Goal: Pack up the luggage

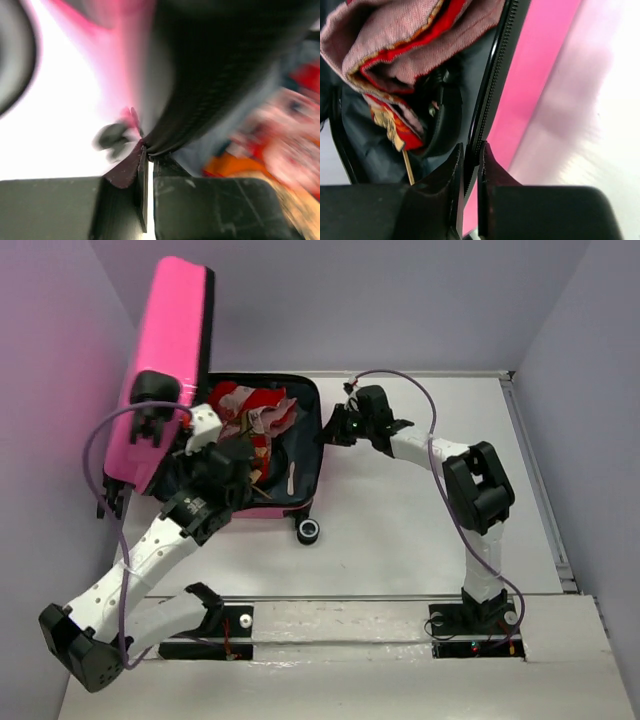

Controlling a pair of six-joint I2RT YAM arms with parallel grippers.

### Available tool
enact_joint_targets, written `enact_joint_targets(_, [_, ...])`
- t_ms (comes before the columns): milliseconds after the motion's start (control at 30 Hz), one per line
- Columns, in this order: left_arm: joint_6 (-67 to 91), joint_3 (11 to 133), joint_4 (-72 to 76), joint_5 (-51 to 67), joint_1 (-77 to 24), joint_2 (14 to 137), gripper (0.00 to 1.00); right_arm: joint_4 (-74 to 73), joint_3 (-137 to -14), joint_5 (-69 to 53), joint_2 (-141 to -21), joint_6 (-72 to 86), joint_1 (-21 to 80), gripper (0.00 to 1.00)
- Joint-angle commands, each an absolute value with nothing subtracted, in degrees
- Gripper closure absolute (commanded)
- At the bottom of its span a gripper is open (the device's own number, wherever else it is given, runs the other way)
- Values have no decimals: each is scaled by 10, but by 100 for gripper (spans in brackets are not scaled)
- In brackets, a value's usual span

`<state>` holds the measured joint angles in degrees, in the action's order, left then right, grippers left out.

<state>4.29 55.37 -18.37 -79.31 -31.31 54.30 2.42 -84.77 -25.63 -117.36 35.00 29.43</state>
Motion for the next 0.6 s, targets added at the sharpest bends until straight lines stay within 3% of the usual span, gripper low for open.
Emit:
enact_joint_targets(0, [73, 547, -153, -830, -506, 577, 94, 47, -868, -288, -1230, 336, 332, 93])
enact_joint_targets(133, [207, 594, -309, -803, -593, 624, 93, 46, -859, -262, -1216, 336, 332, 93])
enact_joint_targets(167, [289, 620, -344, -778, -606, 642, 83, 46, -853, -258, -1211, 335, 332, 93])
enact_joint_targets(200, [304, 631, -367, -764, -612, 649, 59, 46, -851, -255, -1203, 336, 332, 91])
enact_joint_targets(233, [308, 637, -370, -756, -625, 652, 49, 46, -845, -250, -1198, 335, 332, 88])
enact_joint_targets(267, [300, 651, -368, -746, -641, 655, 37, 45, -842, -239, -1193, 336, 332, 82])
enact_joint_targets(300, [277, 655, -333, -736, -676, 652, 17, 44, -839, -235, -1180, 336, 332, 70])
enact_joint_targets(333, [233, 666, -316, -720, -690, 645, 12, 40, -833, -223, -1173, 335, 332, 64])
enact_joint_targets(433, [186, 694, -247, -659, -707, 621, 6, 23, -824, -202, -1138, 330, 316, 47])
enact_joint_targets(533, [105, 714, -118, -577, -684, 547, 8, 17, -792, -170, -1086, 330, 307, 44])
enact_joint_targets(567, [125, 728, -116, -557, -658, 542, 14, 17, -774, -163, -1072, 328, 299, 44])
